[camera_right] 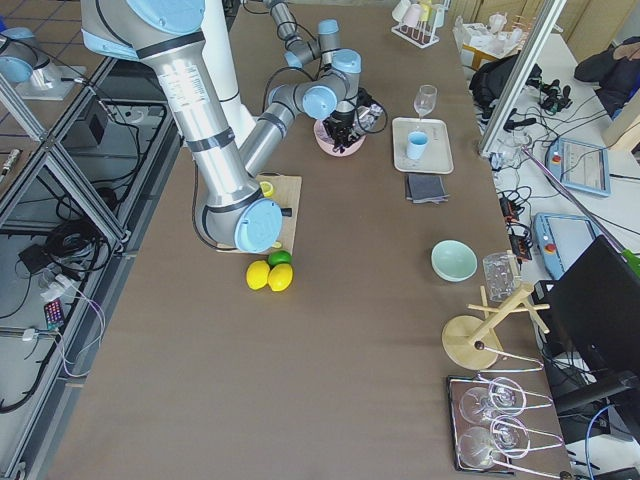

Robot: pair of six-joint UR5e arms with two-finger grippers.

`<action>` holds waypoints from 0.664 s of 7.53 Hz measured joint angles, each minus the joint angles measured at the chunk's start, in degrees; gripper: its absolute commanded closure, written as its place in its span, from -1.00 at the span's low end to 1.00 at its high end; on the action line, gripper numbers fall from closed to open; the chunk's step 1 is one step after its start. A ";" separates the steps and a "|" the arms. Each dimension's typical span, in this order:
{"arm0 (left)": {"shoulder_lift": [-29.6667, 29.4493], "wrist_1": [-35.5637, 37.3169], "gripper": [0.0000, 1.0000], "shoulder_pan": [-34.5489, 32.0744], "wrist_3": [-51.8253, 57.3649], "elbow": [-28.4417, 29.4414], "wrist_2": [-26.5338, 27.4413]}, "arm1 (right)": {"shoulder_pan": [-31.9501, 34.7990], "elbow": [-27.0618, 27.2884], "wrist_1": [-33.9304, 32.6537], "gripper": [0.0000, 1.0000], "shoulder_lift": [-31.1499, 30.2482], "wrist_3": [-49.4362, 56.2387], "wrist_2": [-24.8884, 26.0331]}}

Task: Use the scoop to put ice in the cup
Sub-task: 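Carry the ice-filled scoop toward the light-blue cup while the left arm withdraws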

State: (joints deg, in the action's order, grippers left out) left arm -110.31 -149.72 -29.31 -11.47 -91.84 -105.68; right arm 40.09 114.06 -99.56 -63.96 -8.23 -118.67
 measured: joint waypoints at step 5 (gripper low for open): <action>14.62 -1.00 -0.97 -3.58 0.24 -11.33 -0.51 | 0.95 -4.22 20.52 1.00 -4.79 -17.51 4.38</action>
State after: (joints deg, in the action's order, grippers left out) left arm -95.69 -150.72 -32.89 -11.23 -103.18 -106.19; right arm 41.04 109.84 -79.04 -68.75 -25.74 -114.29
